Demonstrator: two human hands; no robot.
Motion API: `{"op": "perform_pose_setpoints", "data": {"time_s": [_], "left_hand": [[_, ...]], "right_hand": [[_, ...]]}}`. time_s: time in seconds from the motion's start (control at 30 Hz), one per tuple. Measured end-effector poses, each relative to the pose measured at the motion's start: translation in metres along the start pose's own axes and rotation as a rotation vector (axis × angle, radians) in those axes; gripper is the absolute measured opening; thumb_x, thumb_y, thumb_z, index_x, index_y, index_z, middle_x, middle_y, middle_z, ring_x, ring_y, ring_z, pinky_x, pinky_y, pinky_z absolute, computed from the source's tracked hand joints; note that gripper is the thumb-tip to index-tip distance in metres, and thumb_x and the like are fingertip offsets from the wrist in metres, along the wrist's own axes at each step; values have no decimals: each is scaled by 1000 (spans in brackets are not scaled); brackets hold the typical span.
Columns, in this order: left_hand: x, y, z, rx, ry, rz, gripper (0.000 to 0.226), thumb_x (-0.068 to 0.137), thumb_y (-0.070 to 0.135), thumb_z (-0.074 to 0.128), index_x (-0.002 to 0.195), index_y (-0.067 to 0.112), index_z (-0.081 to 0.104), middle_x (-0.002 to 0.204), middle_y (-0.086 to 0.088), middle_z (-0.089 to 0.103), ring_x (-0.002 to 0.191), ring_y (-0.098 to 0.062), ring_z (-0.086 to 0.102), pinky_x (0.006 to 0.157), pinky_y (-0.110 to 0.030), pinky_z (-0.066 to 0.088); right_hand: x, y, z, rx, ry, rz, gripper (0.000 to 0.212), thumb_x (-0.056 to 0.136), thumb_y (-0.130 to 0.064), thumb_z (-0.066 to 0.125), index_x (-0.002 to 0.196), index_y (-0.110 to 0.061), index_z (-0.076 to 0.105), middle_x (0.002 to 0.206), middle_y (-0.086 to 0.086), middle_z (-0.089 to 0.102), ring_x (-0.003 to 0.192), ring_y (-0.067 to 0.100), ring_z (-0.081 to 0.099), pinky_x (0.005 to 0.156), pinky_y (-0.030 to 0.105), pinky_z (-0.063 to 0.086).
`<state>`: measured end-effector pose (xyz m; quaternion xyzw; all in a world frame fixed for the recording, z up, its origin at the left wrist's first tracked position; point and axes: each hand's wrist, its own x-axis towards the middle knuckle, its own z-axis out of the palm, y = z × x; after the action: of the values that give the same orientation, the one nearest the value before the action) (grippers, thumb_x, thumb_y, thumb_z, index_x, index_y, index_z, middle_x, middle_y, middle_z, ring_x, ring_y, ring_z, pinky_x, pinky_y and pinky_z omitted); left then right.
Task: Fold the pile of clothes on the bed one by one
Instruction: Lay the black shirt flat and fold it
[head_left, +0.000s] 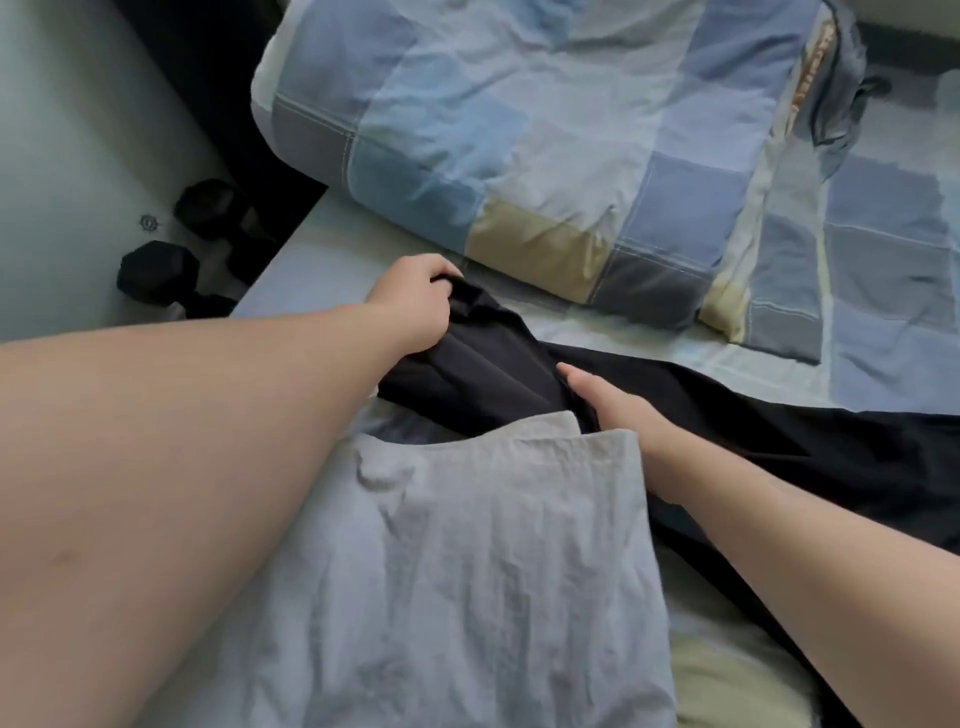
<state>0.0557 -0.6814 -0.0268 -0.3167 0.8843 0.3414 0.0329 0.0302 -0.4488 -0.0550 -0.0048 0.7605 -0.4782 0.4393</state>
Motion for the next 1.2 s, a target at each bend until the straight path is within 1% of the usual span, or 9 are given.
{"op": "perform_pose_setpoints", "data": {"time_s": [0.13,0.27,0.37,0.53,0.67,0.8,0.93,1.07,1.2], "left_hand": [[7,-32,9,-45,-108,-135,23,102,40,52,117,27,63,111,6,57,106,-21,54,83,-25,33],[5,-41,19,87,-321,-152,58,84,41,79,132,24,51,118,6,48,106,-18,48,89,-29,38],[11,-41,20,271,-151,-210,21,93,21,66,112,20,57,122,-5,61,107,-29,57,87,-36,45],[11,-36,28,650,-69,-100,36,89,16,55,123,27,56,133,-6,49,126,-32,42,99,-43,34],[15,-16,46,495,-291,324,39,92,35,58,130,31,52,133,2,52,125,-24,43,102,-41,34],[22,-5,59,640,-446,258,35,95,43,62,127,31,55,124,3,62,125,-24,46,103,-41,30],[30,-18,58,560,-333,216,4,101,35,54,105,33,53,109,4,62,112,-24,50,89,-37,30],[42,-20,58,340,-142,36,10,103,25,48,96,31,49,80,16,49,87,-19,46,80,-35,29],[42,-16,67,485,-279,30,14,107,35,43,104,26,54,103,4,59,94,-22,46,86,-37,32]], "right_hand": [[22,0,19,-188,-87,-45,49,107,-30,39,156,-30,34,160,-8,35,146,11,31,105,19,22],[26,10,7,-399,102,-121,55,100,-24,51,153,-32,38,155,-5,44,141,16,40,107,29,32],[32,17,-12,-754,314,-55,51,98,-29,52,148,-35,42,147,-3,48,135,24,43,107,44,35],[34,31,-40,-1115,324,49,36,97,-41,57,131,-32,51,123,1,53,118,28,50,98,44,38],[34,38,-52,-1026,314,21,7,96,-33,60,100,-28,60,101,-3,60,100,27,58,85,38,45],[41,36,-61,-717,380,-7,15,92,-27,69,80,-26,61,76,-9,63,76,16,58,68,31,44],[51,25,-68,-569,510,-177,19,92,-20,68,77,-20,57,65,-8,56,64,7,50,58,26,35],[57,25,-69,-575,546,-243,14,96,-25,64,86,-24,54,70,-11,56,70,16,52,68,33,35],[58,36,-80,-775,436,32,10,94,-36,63,97,-30,55,90,-7,63,97,26,58,93,41,43]]}}
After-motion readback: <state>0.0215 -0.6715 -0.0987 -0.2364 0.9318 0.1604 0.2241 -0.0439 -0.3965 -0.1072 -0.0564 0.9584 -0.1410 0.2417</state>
